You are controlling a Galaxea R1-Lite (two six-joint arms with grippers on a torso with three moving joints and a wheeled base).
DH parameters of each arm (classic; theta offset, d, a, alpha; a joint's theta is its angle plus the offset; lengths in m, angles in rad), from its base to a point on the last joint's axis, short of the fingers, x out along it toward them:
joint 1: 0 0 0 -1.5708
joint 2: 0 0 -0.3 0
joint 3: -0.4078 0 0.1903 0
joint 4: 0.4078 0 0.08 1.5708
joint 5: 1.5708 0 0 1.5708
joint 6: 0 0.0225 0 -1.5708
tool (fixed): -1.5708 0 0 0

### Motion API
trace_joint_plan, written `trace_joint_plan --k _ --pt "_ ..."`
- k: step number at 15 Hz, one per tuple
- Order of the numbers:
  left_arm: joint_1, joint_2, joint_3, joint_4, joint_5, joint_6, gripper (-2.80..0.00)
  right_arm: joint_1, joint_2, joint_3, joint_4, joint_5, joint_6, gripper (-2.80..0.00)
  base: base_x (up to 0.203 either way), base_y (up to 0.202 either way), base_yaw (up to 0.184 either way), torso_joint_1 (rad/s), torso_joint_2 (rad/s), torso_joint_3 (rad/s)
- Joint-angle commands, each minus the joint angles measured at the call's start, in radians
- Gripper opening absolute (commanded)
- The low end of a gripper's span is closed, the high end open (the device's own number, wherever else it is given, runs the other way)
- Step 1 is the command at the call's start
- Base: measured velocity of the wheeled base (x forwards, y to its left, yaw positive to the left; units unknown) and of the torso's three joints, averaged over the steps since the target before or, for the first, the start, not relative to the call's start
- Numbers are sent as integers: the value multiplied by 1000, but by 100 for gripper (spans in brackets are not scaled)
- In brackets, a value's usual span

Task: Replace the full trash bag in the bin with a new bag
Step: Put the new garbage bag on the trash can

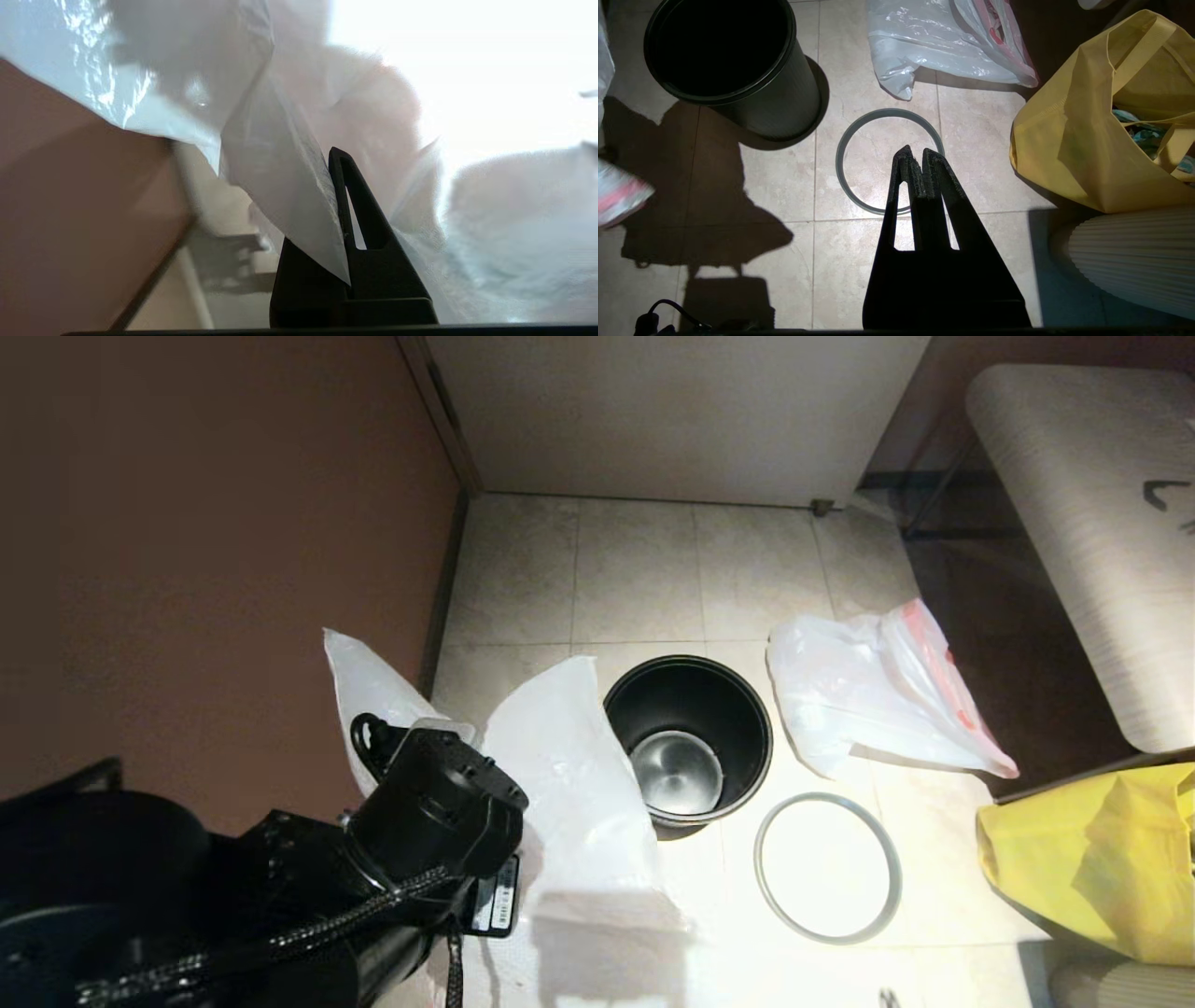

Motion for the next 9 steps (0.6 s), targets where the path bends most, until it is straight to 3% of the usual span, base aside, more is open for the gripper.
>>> trace_joint_plan --k 1,3,9 --pt "-49 -22 -94 5 -69 6 -280 1 1 2 0 0 1 -280 0 0 0 0 0 0" --pt "-69 -7 -187 9 -159 25 -280 0 1 0 1 0 0 -280 0 0 0 0 0 0" --pt "-94 173 -401 47 -288 27 -280 0 1 1 0 0 1 -280 0 0 0 0 0 0"
